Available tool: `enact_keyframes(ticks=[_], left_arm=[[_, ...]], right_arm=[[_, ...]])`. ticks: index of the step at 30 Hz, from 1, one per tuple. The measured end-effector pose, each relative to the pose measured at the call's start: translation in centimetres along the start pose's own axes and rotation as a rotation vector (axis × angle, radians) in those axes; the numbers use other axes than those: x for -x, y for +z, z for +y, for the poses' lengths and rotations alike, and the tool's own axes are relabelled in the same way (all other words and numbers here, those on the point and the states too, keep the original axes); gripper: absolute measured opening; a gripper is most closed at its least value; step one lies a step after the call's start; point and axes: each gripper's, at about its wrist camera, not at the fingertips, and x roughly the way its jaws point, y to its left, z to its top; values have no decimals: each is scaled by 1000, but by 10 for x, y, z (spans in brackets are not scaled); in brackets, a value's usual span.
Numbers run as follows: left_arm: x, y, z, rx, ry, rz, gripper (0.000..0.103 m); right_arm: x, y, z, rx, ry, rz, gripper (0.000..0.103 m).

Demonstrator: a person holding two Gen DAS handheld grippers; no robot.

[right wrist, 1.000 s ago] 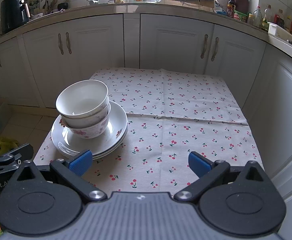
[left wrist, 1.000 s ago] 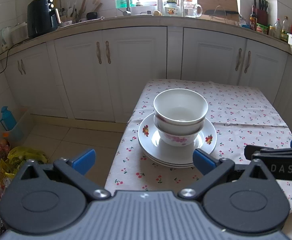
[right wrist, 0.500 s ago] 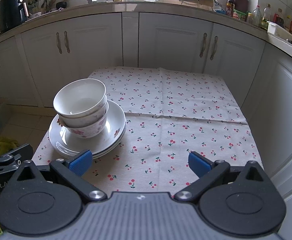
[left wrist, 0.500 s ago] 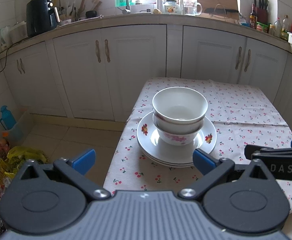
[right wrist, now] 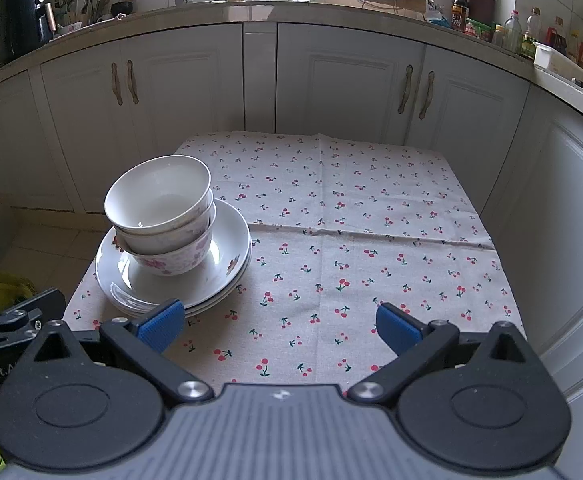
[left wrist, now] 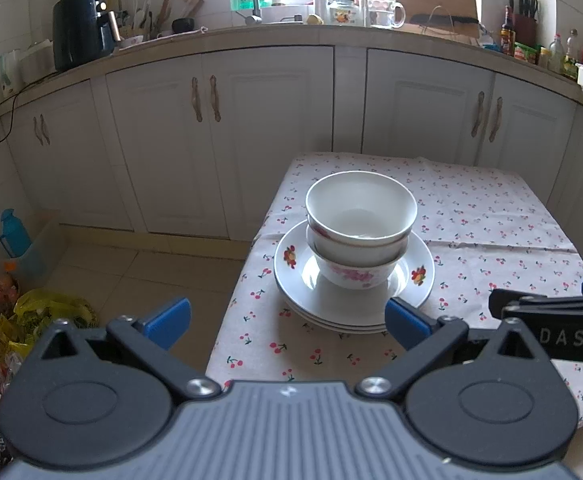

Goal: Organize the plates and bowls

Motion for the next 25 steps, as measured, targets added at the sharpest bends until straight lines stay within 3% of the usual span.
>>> enact_keyframes(ticks=[25], left_arm=[[-5, 0, 0, 0, 0, 8, 102]], right_arm=[[-3, 0, -1, -3, -2, 8, 103]])
